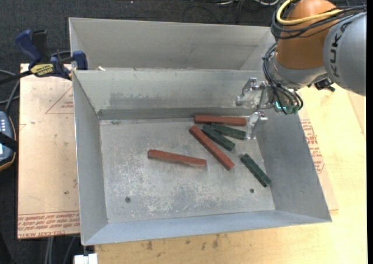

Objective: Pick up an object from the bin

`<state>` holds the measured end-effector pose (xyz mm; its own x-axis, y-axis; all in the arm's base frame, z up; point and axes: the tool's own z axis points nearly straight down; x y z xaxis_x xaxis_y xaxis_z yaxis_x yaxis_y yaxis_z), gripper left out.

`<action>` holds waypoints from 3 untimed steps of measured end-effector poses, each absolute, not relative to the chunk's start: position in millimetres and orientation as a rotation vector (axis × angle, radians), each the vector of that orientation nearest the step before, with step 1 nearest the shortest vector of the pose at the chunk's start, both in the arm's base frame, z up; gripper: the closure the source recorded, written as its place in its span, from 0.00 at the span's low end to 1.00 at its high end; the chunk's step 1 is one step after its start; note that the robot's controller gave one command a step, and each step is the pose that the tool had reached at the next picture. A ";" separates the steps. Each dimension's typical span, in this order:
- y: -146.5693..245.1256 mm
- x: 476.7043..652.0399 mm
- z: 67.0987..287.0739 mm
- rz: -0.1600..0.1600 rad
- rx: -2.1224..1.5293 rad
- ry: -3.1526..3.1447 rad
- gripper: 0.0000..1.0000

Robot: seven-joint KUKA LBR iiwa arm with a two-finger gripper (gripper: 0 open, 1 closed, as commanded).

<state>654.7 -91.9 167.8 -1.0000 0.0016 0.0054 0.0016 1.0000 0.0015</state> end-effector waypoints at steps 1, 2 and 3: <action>-91.7 656.6 172.5 -0.001 -0.001 -3.144 0.00; -81.3 654.9 82.3 0.007 0.132 -3.163 1.00; -80.2 651.8 81.3 0.001 0.132 -3.145 0.00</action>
Offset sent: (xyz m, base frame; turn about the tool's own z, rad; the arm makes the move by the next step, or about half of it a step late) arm -0.0080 0.0124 -0.0978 -0.0873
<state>651.8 -80.2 81.3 -0.9964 -0.0841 -0.0057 -0.0841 0.9965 -0.0008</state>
